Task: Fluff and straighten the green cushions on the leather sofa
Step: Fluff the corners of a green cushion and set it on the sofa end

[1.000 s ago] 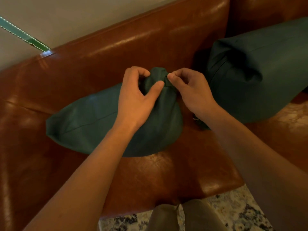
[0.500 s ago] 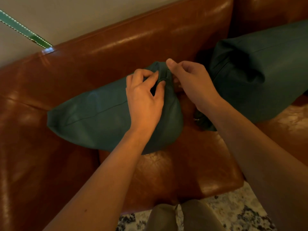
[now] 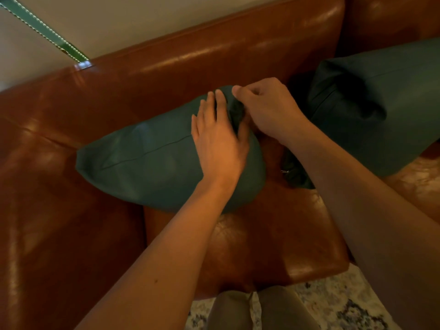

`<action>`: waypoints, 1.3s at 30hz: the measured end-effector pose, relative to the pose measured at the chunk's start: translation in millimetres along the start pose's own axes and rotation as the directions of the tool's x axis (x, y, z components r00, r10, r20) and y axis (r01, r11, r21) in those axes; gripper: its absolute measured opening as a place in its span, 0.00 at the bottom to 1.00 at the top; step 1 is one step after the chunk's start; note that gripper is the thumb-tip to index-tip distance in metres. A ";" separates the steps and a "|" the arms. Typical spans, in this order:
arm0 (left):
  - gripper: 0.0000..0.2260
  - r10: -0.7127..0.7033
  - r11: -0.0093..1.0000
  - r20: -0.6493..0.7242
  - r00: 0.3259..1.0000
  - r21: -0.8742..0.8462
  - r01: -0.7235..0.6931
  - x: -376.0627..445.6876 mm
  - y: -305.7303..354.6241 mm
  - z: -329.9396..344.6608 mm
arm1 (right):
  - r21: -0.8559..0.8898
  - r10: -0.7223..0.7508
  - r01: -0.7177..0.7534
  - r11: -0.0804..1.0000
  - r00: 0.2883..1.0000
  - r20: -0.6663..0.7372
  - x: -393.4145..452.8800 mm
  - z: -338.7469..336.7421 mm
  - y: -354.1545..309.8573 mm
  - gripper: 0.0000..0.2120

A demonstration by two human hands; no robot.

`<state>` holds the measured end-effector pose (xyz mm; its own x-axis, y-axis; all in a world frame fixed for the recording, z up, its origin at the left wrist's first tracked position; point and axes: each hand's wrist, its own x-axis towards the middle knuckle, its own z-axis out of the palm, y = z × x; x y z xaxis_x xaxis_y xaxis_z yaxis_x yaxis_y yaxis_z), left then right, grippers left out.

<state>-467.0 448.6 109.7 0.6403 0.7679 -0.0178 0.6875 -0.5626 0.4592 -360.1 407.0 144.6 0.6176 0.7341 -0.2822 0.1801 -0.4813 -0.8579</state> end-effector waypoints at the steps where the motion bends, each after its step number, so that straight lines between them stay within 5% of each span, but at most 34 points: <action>1: 0.28 -0.004 1.000 -0.012 1.000 0.012 0.005 2.1 -0.6 -0.9 | 0.077 0.019 -0.016 0.997 0.999 -0.027 -1.1 -0.4 2.7 0.23; 6: 0.23 -0.045 0.999 -0.093 0.995 -0.010 0.044 -3.5 -9.8 -16.9 | 0.499 0.354 -0.226 0.837 0.918 -0.178 -21.5 6.1 61.7 0.13; 11: 0.20 -0.085 0.986 -0.183 0.979 -0.156 0.056 -24.1 -28.1 -42.3 | 0.496 0.753 -0.688 0.530 0.651 0.098 -59.2 50.2 151.4 0.14; 15: 0.10 -0.198 0.934 -0.351 0.915 -0.350 0.068 -40.8 -47.6 -65.5 | 0.529 0.860 -0.785 0.321 0.476 0.184 -83.2 68.7 183.1 0.16; 20: 0.21 -0.295 0.876 -0.449 0.843 -0.480 0.050 -53.3 -53.5 -90.9 | 0.584 0.823 -0.756 0.294 0.512 0.248 -96.5 84.4 185.6 0.11; 24: 0.23 -0.329 0.818 -0.396 0.857 -0.573 0.050 -53.2 -56.4 -102.8 | 0.759 0.764 -0.624 0.185 0.577 0.288 -95.2 82.0 189.8 0.15; 28: 0.20 -0.390 0.756 -0.323 0.862 -0.646 0.100 -52.6 -69.5 -110.1 | 0.758 0.793 -0.596 0.266 0.583 0.180 -94.2 71.7 183.3 0.05; 32: 0.10 -0.519 0.673 -0.271 0.811 -0.714 0.192 -48.5 -93.1 -111.8 | 0.680 0.781 -0.548 0.487 0.621 -0.059 -96.3 61.6 159.2 0.10; 36: 0.18 -0.644 0.658 -0.269 0.716 -0.673 0.338 -41.9 -140.5 -101.9 | 0.624 0.642 -0.383 0.681 0.721 -0.259 -108.3 46.9 119.7 0.06; 39: 0.18 -0.720 0.615 -0.194 0.667 -0.624 0.482 -43.9 -175.3 -88.5 | 0.533 0.518 -0.251 0.808 0.734 -0.440 -112.2 37.6 83.0 0.07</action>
<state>-646.0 540.6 108.5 -0.1342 0.9762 -0.1705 0.5176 0.2157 0.8280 -443.2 302.8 88.9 0.8830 0.0788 -0.4627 -0.4176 -0.3183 -0.8511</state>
